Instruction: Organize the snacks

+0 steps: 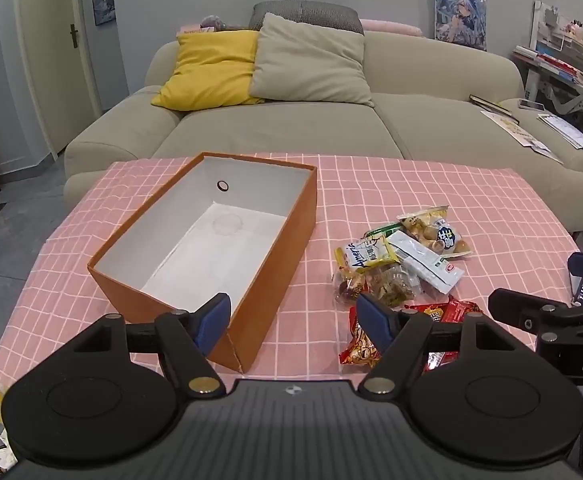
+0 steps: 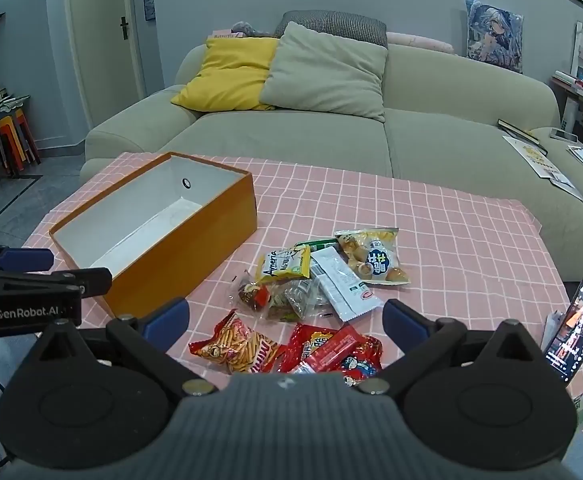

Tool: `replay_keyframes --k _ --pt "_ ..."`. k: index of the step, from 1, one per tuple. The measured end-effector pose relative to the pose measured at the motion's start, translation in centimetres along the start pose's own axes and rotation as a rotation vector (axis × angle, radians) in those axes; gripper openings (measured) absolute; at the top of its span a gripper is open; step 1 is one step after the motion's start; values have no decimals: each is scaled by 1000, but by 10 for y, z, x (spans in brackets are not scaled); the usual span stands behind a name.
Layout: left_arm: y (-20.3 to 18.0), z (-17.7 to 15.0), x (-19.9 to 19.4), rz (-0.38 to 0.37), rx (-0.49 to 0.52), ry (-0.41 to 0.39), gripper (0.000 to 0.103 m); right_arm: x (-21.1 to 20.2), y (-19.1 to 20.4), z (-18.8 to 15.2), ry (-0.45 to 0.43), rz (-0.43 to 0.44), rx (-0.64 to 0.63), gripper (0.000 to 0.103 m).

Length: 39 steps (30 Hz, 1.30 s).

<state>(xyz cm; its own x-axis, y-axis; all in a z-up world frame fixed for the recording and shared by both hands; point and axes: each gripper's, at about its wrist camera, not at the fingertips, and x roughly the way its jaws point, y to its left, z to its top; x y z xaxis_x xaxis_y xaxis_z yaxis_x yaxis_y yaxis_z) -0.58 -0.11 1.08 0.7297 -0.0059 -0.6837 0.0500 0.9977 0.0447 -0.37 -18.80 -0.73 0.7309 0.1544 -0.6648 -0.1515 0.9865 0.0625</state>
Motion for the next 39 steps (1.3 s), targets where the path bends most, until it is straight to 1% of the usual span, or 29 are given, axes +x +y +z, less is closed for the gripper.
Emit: replay_keyframes --k 3,5,11,15,22,39 --pt "2 2 -1 -2 -1 0 85 1 -1 1 -2 0 -7 99" --pt "3 4 -3 -5 -2 3 85 -8 6 1 -5 -6 -22 99" --pt "6 8 -14 -14 -8 -23 85 -13 7 4 -8 -7 -32 99" --pt "4 11 -19 -15 -8 -25 85 -15 11 3 -15 -8 -47 99" --pt "4 12 -21 -13 -5 -25 85 -19 12 5 -16 -10 -59 99" --pt "3 12 -29 -10 -4 -14 85 -19 14 1 15 -18 -70 99"
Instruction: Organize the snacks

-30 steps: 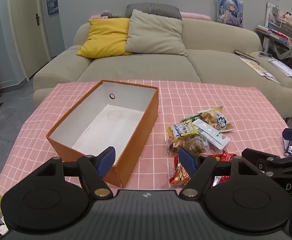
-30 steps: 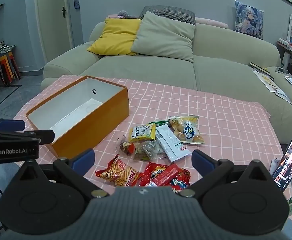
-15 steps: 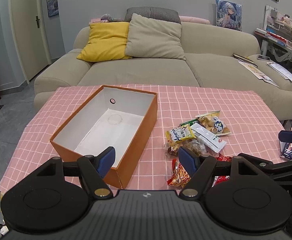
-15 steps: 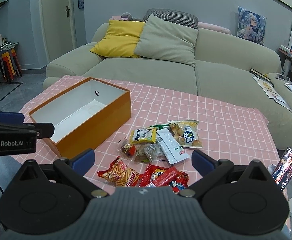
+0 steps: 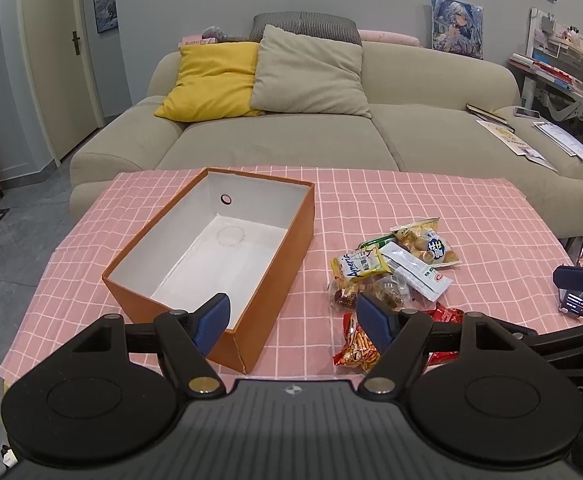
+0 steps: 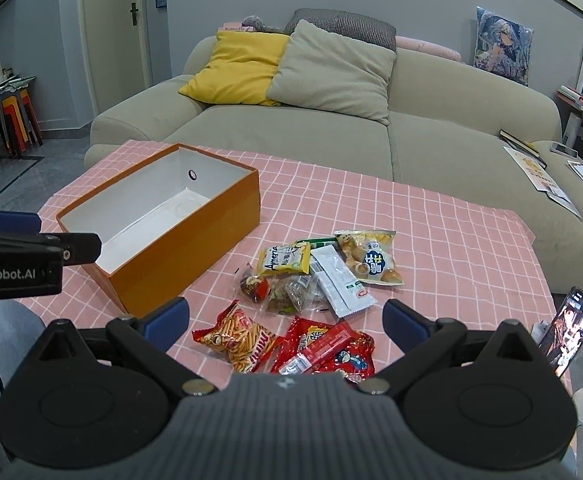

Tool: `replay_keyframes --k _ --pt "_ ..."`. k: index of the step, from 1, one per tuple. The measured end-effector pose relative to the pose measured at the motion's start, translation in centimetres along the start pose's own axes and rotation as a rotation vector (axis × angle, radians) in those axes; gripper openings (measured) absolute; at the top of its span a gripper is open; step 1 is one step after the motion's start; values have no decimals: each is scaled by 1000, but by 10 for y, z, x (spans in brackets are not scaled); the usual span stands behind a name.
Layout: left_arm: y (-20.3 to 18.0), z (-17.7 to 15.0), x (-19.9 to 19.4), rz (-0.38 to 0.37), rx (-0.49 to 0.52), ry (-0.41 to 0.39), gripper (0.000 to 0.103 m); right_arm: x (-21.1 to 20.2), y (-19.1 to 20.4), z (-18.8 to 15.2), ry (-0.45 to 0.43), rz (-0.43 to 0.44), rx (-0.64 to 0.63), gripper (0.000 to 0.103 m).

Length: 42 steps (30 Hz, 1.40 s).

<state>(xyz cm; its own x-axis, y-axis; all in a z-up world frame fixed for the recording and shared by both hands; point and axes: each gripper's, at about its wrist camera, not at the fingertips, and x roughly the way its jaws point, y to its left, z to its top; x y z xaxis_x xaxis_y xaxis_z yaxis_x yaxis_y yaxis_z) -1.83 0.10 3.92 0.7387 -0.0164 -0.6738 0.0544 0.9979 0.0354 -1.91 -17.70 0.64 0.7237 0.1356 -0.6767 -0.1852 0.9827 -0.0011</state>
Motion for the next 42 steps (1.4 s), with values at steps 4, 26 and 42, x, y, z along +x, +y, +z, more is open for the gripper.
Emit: replay_keyframes --k 4,26,42 --pt "0 -2 0 -1 0 1 85 -1 4 -2 2 0 -14 99" --pt "-2 -6 1 5 9 15 85 2 9 -3 17 4 -31 99" --pt "-2 -6 2 5 15 25 85 3 12 -4 19 1 -31 99"
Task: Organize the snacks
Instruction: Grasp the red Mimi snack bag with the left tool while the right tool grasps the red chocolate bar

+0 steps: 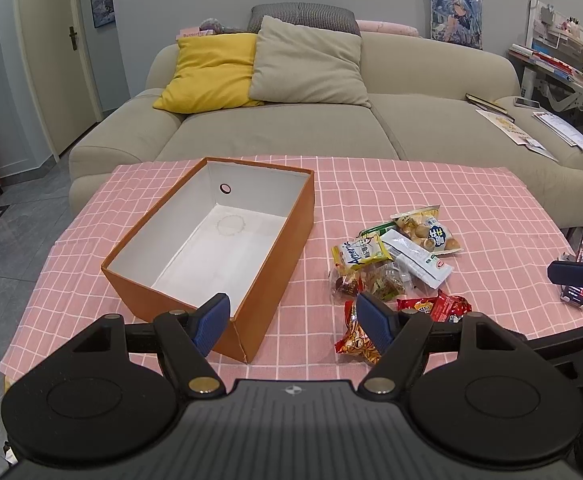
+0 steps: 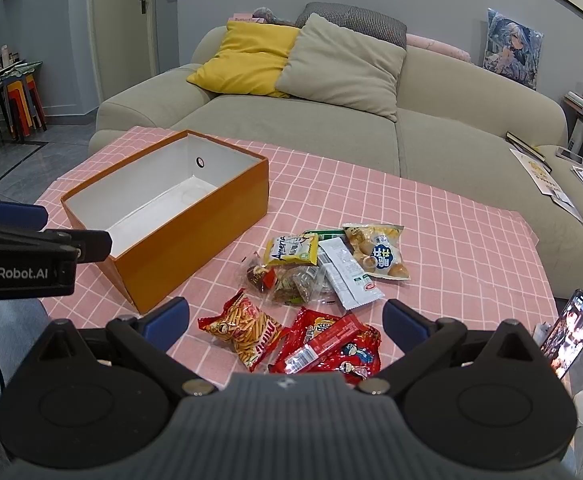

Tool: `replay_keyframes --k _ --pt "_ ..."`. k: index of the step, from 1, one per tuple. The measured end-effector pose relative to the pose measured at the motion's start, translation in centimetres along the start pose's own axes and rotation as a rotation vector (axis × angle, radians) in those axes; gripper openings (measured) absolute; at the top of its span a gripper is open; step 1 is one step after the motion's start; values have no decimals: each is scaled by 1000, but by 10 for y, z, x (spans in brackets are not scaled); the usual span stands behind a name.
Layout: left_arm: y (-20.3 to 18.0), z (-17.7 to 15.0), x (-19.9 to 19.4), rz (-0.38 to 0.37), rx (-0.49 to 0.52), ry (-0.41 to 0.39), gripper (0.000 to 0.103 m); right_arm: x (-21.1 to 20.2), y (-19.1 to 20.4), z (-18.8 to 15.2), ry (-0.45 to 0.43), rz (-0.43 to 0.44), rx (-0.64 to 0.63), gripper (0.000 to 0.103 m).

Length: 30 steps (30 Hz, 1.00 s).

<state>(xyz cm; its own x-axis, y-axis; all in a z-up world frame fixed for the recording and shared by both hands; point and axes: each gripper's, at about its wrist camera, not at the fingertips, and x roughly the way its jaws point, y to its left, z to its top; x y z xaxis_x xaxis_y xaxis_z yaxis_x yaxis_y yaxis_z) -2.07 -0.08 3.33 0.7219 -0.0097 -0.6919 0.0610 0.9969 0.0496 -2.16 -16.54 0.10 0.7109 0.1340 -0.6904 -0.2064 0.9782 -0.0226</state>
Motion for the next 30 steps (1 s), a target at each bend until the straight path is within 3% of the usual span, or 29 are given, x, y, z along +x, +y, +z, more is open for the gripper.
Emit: replay_keyframes --k 9,17,23,27,30 --pt "-2 0 2 -13 7 11 85 4 -1 0 3 -2 6 99" --pt "-4 1 18 -116 4 48 82 17 -10 -7 -5 32 1 99" --pt "-10 -2 42 -181 15 93 70 35 -25 -17 -4 37 14 99" --pt "-14 -6 58 -224 24 124 59 51 -38 -26 9 31 44 85" --pt "-17 -8 72 -251 26 153 58 66 -50 -35 39 28 83 78"
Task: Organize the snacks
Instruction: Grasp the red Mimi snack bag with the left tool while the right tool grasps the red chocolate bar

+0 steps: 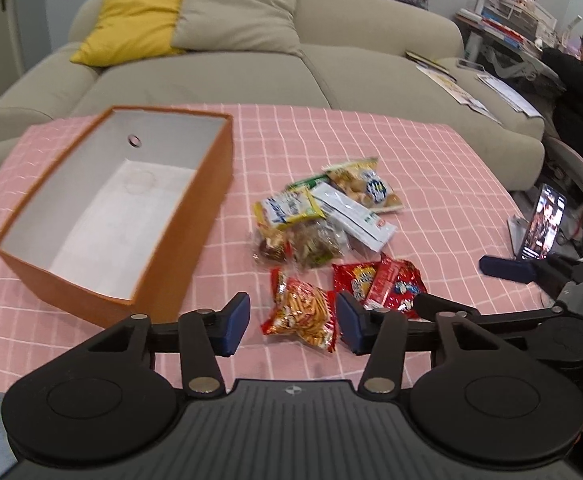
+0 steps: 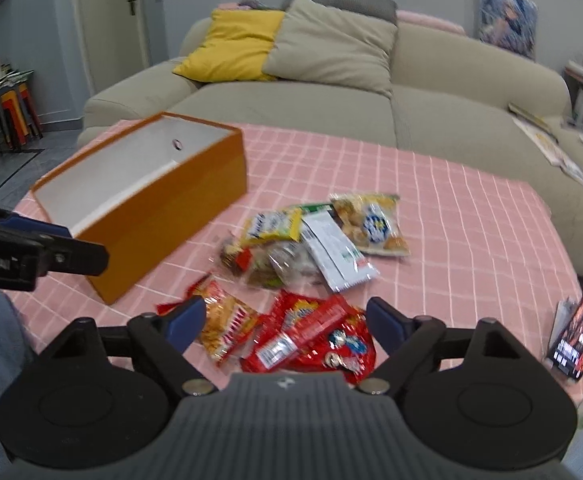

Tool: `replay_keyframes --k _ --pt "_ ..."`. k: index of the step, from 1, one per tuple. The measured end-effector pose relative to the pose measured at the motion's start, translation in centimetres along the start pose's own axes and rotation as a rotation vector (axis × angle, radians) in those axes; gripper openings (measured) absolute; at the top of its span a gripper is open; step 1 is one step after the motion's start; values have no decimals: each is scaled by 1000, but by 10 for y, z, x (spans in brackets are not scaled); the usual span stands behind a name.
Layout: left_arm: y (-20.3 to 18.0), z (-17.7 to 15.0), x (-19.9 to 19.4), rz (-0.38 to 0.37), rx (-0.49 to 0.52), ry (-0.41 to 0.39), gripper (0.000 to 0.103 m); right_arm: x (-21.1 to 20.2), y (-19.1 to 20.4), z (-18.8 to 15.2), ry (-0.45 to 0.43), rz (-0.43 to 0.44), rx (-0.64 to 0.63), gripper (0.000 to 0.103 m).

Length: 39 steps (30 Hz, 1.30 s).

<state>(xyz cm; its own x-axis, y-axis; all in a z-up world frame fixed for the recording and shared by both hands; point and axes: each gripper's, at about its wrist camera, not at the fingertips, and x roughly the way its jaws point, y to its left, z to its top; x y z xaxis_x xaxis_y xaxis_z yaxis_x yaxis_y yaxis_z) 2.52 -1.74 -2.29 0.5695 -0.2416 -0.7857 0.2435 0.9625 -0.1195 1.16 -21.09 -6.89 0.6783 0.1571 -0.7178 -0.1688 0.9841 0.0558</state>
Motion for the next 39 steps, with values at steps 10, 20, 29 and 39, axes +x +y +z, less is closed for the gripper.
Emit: replay_keyframes --k 10,20,29,39 --pt "0 5 48 -54 -41 90 60 49 -26 -9 105 17 71 64" --pt "8 8 105 -33 -80 179 68 91 -25 -11 176 25 153 69" --pt "16 8 140 -39 -128 261 69 117 -20 -12 223 -24 202 64" --pt "17 3 157 -70 -190 319 69 126 -11 -13 225 -68 125 55"
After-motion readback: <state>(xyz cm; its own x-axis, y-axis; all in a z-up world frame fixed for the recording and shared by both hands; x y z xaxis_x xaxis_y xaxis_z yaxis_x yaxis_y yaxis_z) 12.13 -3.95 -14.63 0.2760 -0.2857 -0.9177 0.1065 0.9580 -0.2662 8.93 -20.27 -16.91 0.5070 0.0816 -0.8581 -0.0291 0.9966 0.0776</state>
